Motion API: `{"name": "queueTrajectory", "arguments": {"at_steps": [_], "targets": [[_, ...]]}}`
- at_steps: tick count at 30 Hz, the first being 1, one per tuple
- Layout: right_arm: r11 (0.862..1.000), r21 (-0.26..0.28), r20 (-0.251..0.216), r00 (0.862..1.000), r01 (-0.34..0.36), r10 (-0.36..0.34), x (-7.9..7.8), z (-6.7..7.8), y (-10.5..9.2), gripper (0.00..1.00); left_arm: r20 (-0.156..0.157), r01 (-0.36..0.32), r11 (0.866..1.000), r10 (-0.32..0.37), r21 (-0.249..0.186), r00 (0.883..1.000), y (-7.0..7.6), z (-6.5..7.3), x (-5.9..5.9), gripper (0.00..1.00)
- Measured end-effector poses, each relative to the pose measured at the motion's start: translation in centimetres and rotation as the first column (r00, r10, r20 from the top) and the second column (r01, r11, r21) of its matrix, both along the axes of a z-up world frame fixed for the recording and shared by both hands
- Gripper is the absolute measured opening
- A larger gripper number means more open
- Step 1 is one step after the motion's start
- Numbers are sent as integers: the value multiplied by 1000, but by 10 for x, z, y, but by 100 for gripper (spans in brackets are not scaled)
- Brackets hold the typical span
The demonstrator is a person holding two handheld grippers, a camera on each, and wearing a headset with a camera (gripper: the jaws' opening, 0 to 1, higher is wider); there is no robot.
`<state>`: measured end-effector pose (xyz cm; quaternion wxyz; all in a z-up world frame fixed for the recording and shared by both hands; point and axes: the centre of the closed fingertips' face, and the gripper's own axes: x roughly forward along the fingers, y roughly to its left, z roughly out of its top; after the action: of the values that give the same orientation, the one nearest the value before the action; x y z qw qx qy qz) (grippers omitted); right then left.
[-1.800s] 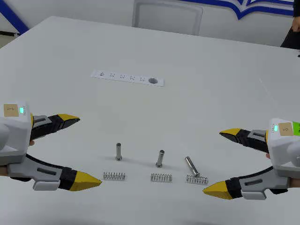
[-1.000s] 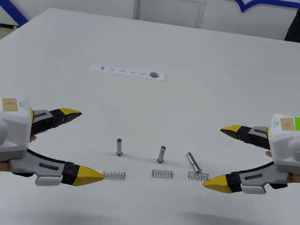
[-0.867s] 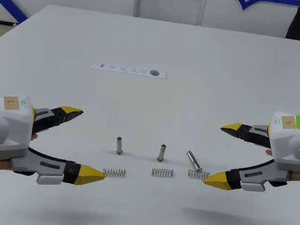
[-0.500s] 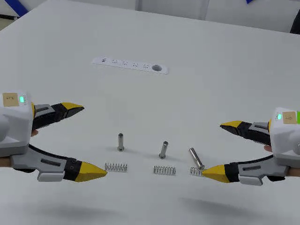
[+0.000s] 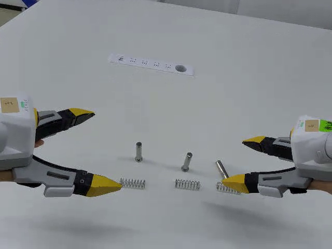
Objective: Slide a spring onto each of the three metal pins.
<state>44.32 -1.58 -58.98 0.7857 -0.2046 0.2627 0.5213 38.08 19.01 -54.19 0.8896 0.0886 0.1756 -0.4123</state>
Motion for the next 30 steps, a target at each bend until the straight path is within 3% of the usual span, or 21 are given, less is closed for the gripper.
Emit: {"name": "queueTrajectory", "arguments": {"at_steps": [9, 17, 22, 30], "targets": [[996, 21, -33, 996, 84, -83, 12, -7, 6, 60, -3, -12, 1000, 12, -18, 1000, 1, 2, 1, 100], [988, 7, -84, 984, 155, -154, 23, -26, 3, 51, -4, -11, 1000, 11, -22, 1000, -2, 2, 2, 100], [981, -11, -119, 974, 195, -194, 25, -39, 3, 44, -13, -11, 1000, 11, -24, 1000, -3, 1, -1, 100], [955, -41, -161, 941, 295, -297, 36, -55, 0, 33, -24, -28, 999, 27, -31, 999, 2, 0, -3, 100]]}}
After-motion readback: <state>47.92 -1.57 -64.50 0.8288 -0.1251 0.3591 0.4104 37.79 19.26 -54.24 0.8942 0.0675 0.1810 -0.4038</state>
